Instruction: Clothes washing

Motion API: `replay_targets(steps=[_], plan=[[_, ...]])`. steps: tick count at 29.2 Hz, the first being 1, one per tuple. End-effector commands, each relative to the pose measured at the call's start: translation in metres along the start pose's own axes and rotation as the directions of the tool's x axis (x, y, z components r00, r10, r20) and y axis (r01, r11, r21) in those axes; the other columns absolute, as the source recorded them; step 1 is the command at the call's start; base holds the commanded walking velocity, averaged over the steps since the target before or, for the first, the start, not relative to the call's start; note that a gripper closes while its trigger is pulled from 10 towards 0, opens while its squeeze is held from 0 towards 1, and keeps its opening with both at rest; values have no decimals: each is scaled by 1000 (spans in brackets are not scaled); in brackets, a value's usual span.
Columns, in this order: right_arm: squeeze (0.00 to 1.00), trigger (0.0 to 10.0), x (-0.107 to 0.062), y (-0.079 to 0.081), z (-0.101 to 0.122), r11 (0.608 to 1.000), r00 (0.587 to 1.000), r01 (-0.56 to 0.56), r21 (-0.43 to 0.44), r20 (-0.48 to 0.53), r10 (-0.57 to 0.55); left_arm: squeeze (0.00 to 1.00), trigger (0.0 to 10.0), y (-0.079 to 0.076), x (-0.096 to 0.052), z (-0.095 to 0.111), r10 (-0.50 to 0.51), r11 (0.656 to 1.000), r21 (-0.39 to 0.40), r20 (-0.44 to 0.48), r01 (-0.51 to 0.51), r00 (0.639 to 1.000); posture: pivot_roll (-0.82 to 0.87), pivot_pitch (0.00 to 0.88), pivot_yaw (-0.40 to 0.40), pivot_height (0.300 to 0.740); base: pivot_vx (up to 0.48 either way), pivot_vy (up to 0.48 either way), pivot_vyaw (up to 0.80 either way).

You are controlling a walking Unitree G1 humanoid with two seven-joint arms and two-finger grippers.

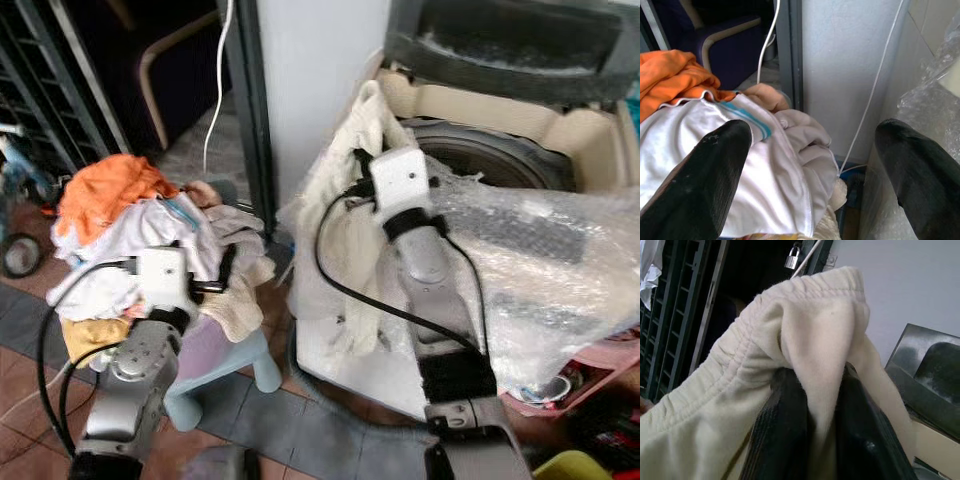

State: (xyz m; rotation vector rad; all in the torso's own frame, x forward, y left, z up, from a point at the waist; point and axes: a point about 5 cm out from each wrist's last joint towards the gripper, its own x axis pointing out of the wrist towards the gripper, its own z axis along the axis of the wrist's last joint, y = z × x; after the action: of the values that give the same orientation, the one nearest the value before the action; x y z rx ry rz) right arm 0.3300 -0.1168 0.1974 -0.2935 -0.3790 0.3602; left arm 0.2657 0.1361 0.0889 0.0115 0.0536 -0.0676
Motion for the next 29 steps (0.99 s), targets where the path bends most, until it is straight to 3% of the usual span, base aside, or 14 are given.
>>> replay_targets(steps=[1, 5, 9, 11, 13, 15, 16, 18, 20, 22, 23, 25, 26, 29], plan=[[0, 10000, -2, -10, 1, 1000, 1000, 13, -22, 4, -12, 0, 10000, -10, 1, 5, -32, 999, -9, 18, 32, 999, 15, 0, 3, 740, 0, 0, 0], [0, 10000, 6, -12, 3, 1000, 1000, -25, 4, -1, 25, 0, 10000, -11, 0, 5, -32, 999, -12, 12, 32, 999, 14, 0, 5, 740, 0, 0, 0], [0, 10000, 31, -40, 15, 995, 1000, -9, 98, 0, 10, 0, 10000, -11, 1, 4, -37, 999, -14, 8, 37, 999, 11, 0, 6, 740, 0, 0, 0], [0, 10000, 53, -97, 34, 972, 980, 201, 119, -9, -201, 0, 10000, -12, 2, 5, -38, 999, -14, 10, 38, 999, 14, 0, 2, 740, 0, 0, 0], [0, 10000, 56, -119, 40, 947, 955, 298, 120, -30, -296, 0, 10000, -12, 3, 6, -35, 999, -15, 10, 35, 999, 15, 0, -1, 740, 0, 0, 0], [0, 10000, 54, -154, 50, 885, 890, 457, 89, -51, -454, 0, 10000, -11, 3, 6, -24, 1000, -14, 11, 25, 1000, 17, 0, -6, 740, 0, 0, 0], [0, 10000, 54, -154, 50, 885, 890, 457, 89, -51, -454, 0, 10000, -11, 3, 6, -24, 1000, -14, 11, 25, 1000, 17, 0, -6, 740, 0, 0, 0], [0, 10000, 46, -189, 62, 789, 795, 607, 91, -64, -604, 0, 10000, -9, 3, 6, 0, 1000, -13, 12, 0, 1000, 20, 0, -14, 740, 0, 0, 0], [0, 10000, 45, -191, 60, 790, 791, 611, 50, -82, -606, 0, 10000, -7, 2, 6, 19, 1000, -10, 7, -19, 1000, 22, 0, -20, 740, 0, 0, 0], [0, 10000, 48, -184, 49, 818, 816, 573, 48, -123, -564, 0, 10000, -6, 3, 6, 34, 999, -8, 2, -34, 999, 20, 0, -21, 740, 0, 0, 0], [0, 10000, 48, -165, 23, 859, 838, 511, 26, -239, -491, 0, 10000, -5, 3, 6, 45, 999, -4, -1, -45, 999, 20, 0, -19, 740, 0, 0, 0], [0, 10000, 45, -147, -2, 894, 841, 447, 18, -349, -413, 0, 10000, -5, 3, 7, 42, 999, -2, 3, -42, 999, 20, 0, -19, 740, 0, 0, 0], [0, 10000, 45, -147, -2, 894, 841, 447, 18, -349, -413, 0, 10000, -5, 3, 7, 42, 999, -2, 3, -42, 999, 20, 0, -19, 740, 0, 0, 0], [0, 10000, 36, -116, -38, 947, 833, 317, 55, -493, -250, 0, 10000, -7, 4, 10, 31, 1000, -2, 10, -31, 999, 14, 0, -19, 740, 0, 0, 0]])
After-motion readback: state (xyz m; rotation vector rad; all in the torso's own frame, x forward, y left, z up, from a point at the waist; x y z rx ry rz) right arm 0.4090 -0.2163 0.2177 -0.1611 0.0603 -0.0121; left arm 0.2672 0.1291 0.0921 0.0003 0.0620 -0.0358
